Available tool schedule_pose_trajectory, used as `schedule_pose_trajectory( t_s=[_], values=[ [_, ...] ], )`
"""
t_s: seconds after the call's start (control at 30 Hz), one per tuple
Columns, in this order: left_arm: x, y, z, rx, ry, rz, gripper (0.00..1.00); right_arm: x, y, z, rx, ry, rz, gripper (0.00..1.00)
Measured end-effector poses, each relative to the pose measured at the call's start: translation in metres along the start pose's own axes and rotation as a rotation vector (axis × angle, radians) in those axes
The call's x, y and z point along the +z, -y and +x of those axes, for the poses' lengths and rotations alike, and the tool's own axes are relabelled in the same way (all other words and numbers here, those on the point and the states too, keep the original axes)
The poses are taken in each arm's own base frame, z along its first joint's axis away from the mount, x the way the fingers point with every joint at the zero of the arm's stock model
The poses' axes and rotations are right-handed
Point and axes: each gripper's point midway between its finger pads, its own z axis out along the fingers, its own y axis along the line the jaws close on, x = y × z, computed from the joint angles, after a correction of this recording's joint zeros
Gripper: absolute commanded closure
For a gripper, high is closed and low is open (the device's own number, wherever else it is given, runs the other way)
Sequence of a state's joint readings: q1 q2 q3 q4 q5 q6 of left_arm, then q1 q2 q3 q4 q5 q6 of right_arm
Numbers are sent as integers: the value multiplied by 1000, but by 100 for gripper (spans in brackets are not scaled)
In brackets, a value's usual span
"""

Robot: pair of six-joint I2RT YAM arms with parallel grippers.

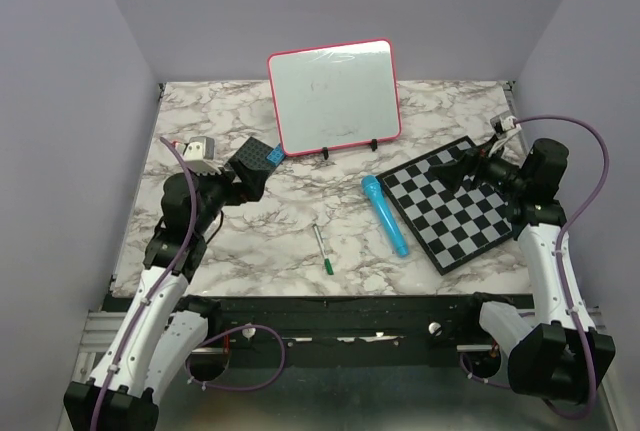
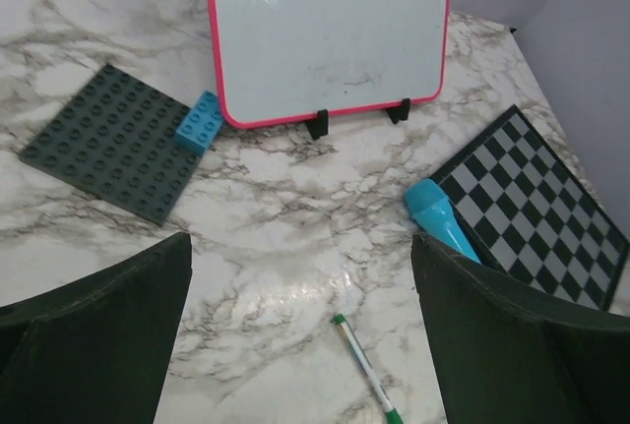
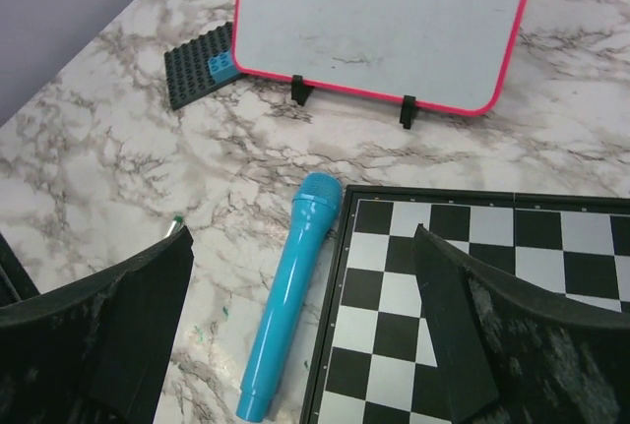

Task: Write a sentence on the whiteboard
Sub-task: Open the whiteboard marker at the center of the board.

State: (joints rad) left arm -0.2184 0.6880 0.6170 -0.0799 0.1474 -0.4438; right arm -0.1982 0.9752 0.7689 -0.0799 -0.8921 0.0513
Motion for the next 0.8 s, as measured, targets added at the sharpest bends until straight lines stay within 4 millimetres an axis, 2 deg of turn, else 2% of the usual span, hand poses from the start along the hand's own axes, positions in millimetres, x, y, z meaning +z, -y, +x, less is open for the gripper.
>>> schedule_pose_trajectory(
  t_s=[0.1,0.2,0.3,0.37,0.67,0.8],
  values=[
    [1,7,15,-107,-63,16,1,-1,-11,3,-50,-11,-73,0],
    [4,25,43,-164,-168,40,1,-2,-19,8,-83,-24,-133,0],
    [0,53,89,-158,-333,62,1,-3,-22,12,-106,-34,-157,0],
    [-3,64,117,-138,-434,33,1,-4,-22,15,-114,-43,-159,0],
    [2,80,191,-46,-656,-200,4,-5,-20,23,-124,-66,-152,0],
    [13,89,220,2,-718,-266,18,-5,-20,25,-115,-74,-153,0]
  ],
)
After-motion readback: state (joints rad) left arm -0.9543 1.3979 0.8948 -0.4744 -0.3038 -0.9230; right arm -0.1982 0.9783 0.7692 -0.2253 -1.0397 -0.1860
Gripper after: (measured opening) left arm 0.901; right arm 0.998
